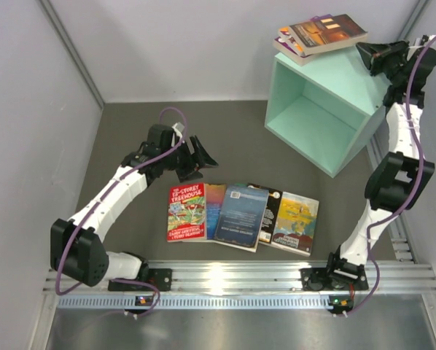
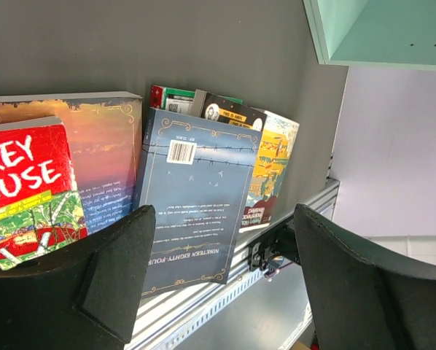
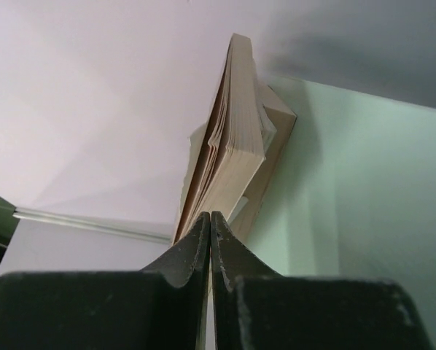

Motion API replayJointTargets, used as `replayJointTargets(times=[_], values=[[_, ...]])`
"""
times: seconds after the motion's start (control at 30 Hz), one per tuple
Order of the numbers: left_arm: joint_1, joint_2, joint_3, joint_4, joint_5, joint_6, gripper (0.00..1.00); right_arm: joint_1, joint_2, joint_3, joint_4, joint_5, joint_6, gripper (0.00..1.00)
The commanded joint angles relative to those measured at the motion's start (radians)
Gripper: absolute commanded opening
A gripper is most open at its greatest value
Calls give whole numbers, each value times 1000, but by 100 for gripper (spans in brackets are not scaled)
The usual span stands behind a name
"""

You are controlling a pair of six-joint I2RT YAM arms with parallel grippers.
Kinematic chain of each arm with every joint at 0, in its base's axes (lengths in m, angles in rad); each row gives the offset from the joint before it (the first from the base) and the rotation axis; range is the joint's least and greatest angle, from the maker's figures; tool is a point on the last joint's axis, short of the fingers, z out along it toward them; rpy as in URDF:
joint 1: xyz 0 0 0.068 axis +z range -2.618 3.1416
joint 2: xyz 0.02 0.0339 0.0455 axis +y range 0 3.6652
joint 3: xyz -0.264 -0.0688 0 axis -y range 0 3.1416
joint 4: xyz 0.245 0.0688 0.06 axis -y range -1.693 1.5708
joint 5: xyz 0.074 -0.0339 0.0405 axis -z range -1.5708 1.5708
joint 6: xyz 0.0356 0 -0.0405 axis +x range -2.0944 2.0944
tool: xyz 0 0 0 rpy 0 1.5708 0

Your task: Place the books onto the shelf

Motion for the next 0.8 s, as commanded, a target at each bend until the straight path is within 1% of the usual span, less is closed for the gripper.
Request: replayJointTargets(times=[0.0,0.27,0.77], values=[[-1,-27,2,7,-12,18,81,1,57,15,105,27,67,0],[-1,33,45,5,-4,31,81,16,107,47,112,40,87,0],[1,125,117,15,-9,49,81,75,223,203,92,71,110,0]])
